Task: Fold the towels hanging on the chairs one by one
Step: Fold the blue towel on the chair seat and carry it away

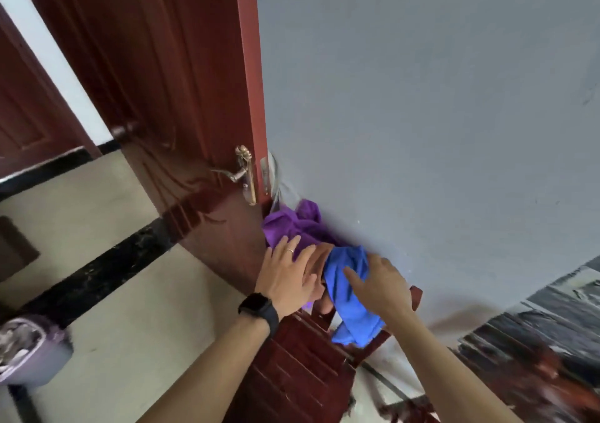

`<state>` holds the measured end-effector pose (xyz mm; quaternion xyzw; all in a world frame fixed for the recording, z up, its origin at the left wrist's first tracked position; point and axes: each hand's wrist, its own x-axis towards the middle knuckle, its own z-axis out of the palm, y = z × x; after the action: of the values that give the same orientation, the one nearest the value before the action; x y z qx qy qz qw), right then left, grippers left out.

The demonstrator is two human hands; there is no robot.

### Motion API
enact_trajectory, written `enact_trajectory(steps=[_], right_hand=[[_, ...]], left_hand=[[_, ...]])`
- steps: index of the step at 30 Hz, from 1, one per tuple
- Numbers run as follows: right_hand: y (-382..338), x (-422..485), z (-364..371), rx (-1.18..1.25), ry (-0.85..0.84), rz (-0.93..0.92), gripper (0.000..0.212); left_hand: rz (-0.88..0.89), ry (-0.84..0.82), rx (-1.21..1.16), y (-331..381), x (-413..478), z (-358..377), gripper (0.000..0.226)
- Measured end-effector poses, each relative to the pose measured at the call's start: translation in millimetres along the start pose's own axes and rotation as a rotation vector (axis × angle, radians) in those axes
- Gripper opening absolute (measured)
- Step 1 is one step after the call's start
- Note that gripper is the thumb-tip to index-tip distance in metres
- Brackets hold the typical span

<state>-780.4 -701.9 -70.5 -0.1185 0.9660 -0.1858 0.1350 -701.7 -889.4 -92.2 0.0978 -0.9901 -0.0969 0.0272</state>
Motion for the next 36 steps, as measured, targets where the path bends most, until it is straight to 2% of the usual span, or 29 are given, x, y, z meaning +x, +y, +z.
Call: enact_trajectory(steps=[3, 6, 8, 11, 16, 20, 24, 26, 28, 30, 31, 33, 34, 36], right_hand=[[-8.2, 17.4, 18.8, -0.145, -0.005, 0.086, 0.062], [-17.9, 25.2, 23.4, -0.198, 0.02, 0.129, 0.044], [-16.1, 28.8, 20.8, -0.142, 0.05, 0.158, 0.032], [1.8, 21.9, 14.5, 0.082, 0.127, 0.193, 0.023], [18.7, -22.2, -9.0, 0.614, 0.34, 0.291, 0.005], [22.4, -67.3, -39.8, 0.932, 0.565, 0.266, 0.009], [12.1, -113.1, -87.0, 1.156, 0.663, 0.158, 0.013], [5.1, -132.5, -106.9, 1.161, 0.683, 0.105, 0.014], [-0.2, -155.4, -122.6, 1.175, 0.694, 0.064, 0.013], [-4.5, -178.1, -130.9, 1.186, 0.68, 0.022, 0.01], [-5.7, -188.3, -132.0, 1.18, 0.675, 0.002, 0.009], [-7.4, -208.5, -128.2, 1.145, 0.67, -0.005, 0.009], [-6.8, -216.9, -123.4, 1.124, 0.67, 0.01, 0.01], [-2.8, -232.8, -107.4, 1.087, 0.664, 0.052, 0.011]], left_hand=[[0.086, -0.016, 0.048, -13.3, 37.7, 9.2, 0.063], [0.079, -0.139, 0.083, -27.1, 61.1, 21.4, 0.056], [0.05, -0.155, 0.069, -34.0, 68.5, 30.2, 0.05], [0.031, -0.099, 0.038, -34.9, 69.2, 36.1, 0.042], [0.004, -0.188, 0.031, -31.0, 69.3, 26.7, 0.041], [-0.01, -0.283, 0.054, -32.2, 78.2, 28.4, 0.044], [-0.007, -0.43, 0.082, -30.2, 89.2, 23.7, 0.065], [-0.033, -0.393, -0.031, -11.4, 82.3, 5.0, 0.07], [0.036, -0.205, -0.206, 17.7, 59.6, -20.3, 0.069], [0.134, -0.047, -0.583, 51.6, 18.9, -50.0, 0.056], [0.157, -0.061, -0.809, 68.2, -5.0, -64.4, 0.043], [0.154, -0.235, -1.204, 96.6, -55.0, -89.8, 0.027], [0.209, -0.302, -1.302, 105.4, -75.1, -94.8, 0.03], [0.369, -0.345, -1.211, 112.7, -104.9, -90.3, 0.037]])
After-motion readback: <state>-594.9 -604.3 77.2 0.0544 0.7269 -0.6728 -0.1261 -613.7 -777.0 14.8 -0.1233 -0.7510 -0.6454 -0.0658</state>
